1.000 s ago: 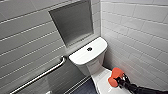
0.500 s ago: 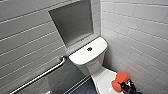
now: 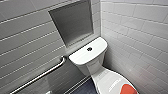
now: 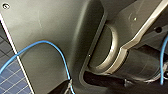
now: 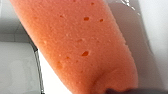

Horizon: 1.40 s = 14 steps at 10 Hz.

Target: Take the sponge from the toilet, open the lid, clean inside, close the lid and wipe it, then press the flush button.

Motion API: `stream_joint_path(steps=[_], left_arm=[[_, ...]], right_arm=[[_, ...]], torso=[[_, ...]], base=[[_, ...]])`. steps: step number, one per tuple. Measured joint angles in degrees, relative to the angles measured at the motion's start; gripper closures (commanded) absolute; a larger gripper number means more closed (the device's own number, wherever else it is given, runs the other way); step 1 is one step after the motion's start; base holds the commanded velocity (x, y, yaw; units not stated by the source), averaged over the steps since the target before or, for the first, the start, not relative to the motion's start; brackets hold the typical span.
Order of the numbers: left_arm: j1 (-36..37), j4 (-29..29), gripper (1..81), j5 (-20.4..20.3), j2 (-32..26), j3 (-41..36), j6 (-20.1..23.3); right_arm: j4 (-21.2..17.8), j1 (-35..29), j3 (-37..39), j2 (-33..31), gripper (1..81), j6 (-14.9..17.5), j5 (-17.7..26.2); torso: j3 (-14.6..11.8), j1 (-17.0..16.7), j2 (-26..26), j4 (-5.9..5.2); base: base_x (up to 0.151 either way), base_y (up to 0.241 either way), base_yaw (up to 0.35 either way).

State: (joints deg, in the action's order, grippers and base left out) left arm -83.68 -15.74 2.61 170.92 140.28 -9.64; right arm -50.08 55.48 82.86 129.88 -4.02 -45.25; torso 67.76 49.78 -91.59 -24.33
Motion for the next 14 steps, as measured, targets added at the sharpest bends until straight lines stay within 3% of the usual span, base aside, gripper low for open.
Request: stream_joint_path(steps=[3, 6, 11, 13, 14], left_arm=[[-0.02, 0.0, 1.0, 0.0, 0.0, 0.0, 0.0], [0.0, 0.0, 1.0, 0.0, 0.0, 0.0, 0.0], [0.0, -0.02, 1.0, 0.0, 0.0, 0.0, 0.0], [0.0, -0.02, 1.0, 0.0, 0.02, 0.0, 0.02], [0.0, -0.05, 1.0, 0.0, 0.02, 0.0, 0.05]], right_arm=[[1.24, 5.92, -3.21, -1.71, 81.1, 1.07, -7.78], [5.49, 10.92, -3.82, -2.76, 81.1, 1.19, -10.37], [11.35, 25.69, -6.92, -5.96, 81.1, 1.05, -14.73], [17.73, 26.6, -9.11, -7.55, 81.1, 1.22, -16.04], [18.69, 26.11, -9.94, -7.94, 81.1, 1.27, -16.08]], torso=[[0.0, 0.0, 0.0, 0.0], [0.0, 0.0, 0.0, 0.0], [0.0, 0.0, 0.0, 0.0], [0.0, 0.0, 0.0, 0.0], [0.0, 0.0, 0.0, 0.0]], base=[[0.0, 0.0, 0.0], [0.0, 0.0, 0.0], [0.0, 0.0, 0.0], [0.0, 0.0, 0.0], [0.0, 0.0, 0.0]])
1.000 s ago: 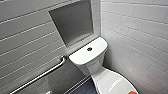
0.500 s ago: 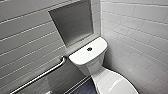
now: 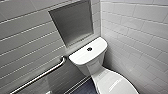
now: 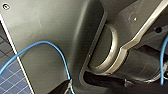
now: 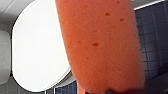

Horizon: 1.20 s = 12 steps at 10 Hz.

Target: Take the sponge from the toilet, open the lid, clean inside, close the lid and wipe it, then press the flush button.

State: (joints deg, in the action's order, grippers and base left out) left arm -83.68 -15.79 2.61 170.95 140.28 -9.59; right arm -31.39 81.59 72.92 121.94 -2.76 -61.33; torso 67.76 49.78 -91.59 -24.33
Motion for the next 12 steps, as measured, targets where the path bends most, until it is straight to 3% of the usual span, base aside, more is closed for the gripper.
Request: stream_joint_path(steps=[3, 7, 12], left_arm=[[0.0, -0.04, 1.0, 0.0, 0.0, 0.02, 0.54], [0.0, -0.04, 1.0, 0.0, 0.17, 0.46, 0.56], [0.0, -0.04, 1.0, -0.02, 1.11, 2.01, 0.54]], right_arm=[[0.44, -8.47, -2.45, -1.66, 81.1, 0.2, 4.08], [-0.41, -21.42, -1.82, -0.78, 81.1, 0.74, 19.08], [-2.97, -34.94, 18.31, 8.35, 81.1, 0.91, 41.27]], torso=[[0.0, 0.0, 0.0, 0.0], [0.0, 0.0, 0.0, 0.0], [0.0, 0.0, 0.0, 0.0]], base=[[0.0, 0.0, 0.0], [0.0, 0.0, 0.0], [0.0, 0.0, 0.0]])
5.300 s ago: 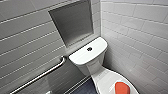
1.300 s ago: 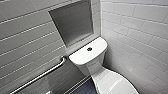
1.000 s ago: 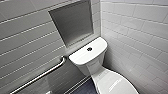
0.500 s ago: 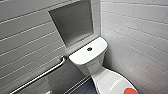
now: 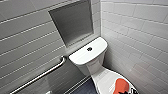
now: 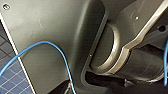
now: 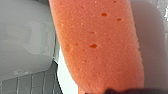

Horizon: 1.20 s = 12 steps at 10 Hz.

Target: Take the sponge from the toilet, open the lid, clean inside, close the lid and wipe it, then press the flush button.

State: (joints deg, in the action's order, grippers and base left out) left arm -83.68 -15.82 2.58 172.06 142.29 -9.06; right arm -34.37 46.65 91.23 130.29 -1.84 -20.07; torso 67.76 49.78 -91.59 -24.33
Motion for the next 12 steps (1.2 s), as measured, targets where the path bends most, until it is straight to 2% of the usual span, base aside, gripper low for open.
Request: stream_joint_path(steps=[3, 5, 7, 10, 12], left_arm=[[0.0, 0.0, 1.0, 0.0, 0.02, 0.0, 0.02], [0.0, 0.0, 1.0, -0.02, 0.02, 0.0, 0.02], [0.0, 0.0, 1.0, -0.02, 0.02, 0.11, 0.02], [0.0, 0.0, 1.0, -0.02, 0.82, 1.51, 0.0], [0.0, 0.0, 1.0, -0.02, 0.79, 1.6, 0.0]], right_arm=[[0.11, -6.39, 10.42, 7.11, 81.1, 0.09, 12.08], [-0.06, -11.3, 14.67, 12.85, 81.1, 0.11, 14.84], [0.06, -11.59, 17.44, 15.52, 81.1, 0.13, 19.76], [-0.26, -12.01, 19.68, 17.55, 81.1, -0.41, 19.65], [-2.34, -12.04, 22.74, 20.54, 81.1, -1.66, 19.76]], torso=[[0.0, 0.0, 0.0, 0.0], [0.0, 0.0, 0.0, 0.0], [0.02, 0.0, 0.0, 0.0], [0.02, 0.0, 0.0, 0.0], [0.02, 0.0, 0.0, 0.0]], base=[[0.0, 0.0, 0.0], [0.0, 0.0, 0.0], [0.0, 0.0, 0.0], [0.0, 0.0, 0.0], [0.0, 0.0, 0.0]])
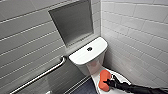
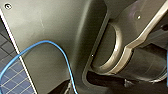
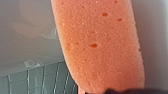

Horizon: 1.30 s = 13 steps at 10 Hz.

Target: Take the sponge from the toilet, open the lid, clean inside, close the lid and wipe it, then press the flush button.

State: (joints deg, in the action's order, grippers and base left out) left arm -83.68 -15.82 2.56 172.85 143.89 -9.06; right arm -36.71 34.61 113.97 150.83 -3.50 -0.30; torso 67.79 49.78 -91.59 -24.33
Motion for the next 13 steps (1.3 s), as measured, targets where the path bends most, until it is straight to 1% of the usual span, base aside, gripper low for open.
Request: stream_joint_path(steps=[1, 2, 3, 4, 5, 7, 9, 13], left_arm=[[0.0, 0.0, 1.0, 0.0, 0.02, 0.05, 0.02], [0.0, 0.0, 1.0, 0.0, 0.02, 0.05, 0.02], [0.0, 0.0, 1.0, 0.0, 0.02, 0.05, 0.02], [0.0, 0.0, 1.0, 0.0, 0.02, 0.05, 0.02], [0.0, 0.0, 1.0, 0.0, 0.02, 0.05, 0.02], [0.0, 0.0, 1.0, 0.0, 0.02, 0.05, 0.02], [0.0, 0.0, 1.0, 0.0, 0.02, 0.05, 0.0], [0.0, 0.0, 1.0, -0.74, 0.02, 0.05, 0.02]], right_arm=[[-3.43, 0.0, 1.24, -0.06, 81.1, -0.63, 0.38], [-7.52, 0.11, 1.85, -0.12, 81.1, -0.93, -0.55], [-9.9, 0.67, 1.96, 0.0, 81.1, -1.07, -2.5], [-11.8, 1.99, 1.82, -0.17, 81.1, -1.12, -5.67], [-12.76, 2.38, 0.63, -0.98, 81.1, -1.32, -7.24], [-13.21, 2.54, -3.8, -4.58, 81.1, -1.32, -10.72], [-13.64, 4.11, -11.02, -9.44, 81.1, -1.29, -16.84], [-13.64, 13.02, -22.47, -16.93, 81.1, -1.23, -28.11]], torso=[[0.0, 0.0, 0.0, 0.0], [0.0, 0.0, 0.0, 0.0], [0.0, 0.0, 0.0, 0.0], [0.0, 0.0, 0.0, 0.0], [0.0, 0.0, 0.0, 0.0], [0.0, 0.0, 0.0, 0.0], [0.0, 0.0, 0.0, 0.0], [0.0, 0.0, 0.0, 0.0]], base=[[0.0, 0.0, 0.0], [0.0, 0.0, 0.0], [0.0, 0.0, 0.0], [0.0, 0.0, 0.0], [0.0, 0.0, 0.0], [0.0, 0.0, 0.0], [0.0, 0.0, 0.0], [0.0, 0.0, 0.0]])
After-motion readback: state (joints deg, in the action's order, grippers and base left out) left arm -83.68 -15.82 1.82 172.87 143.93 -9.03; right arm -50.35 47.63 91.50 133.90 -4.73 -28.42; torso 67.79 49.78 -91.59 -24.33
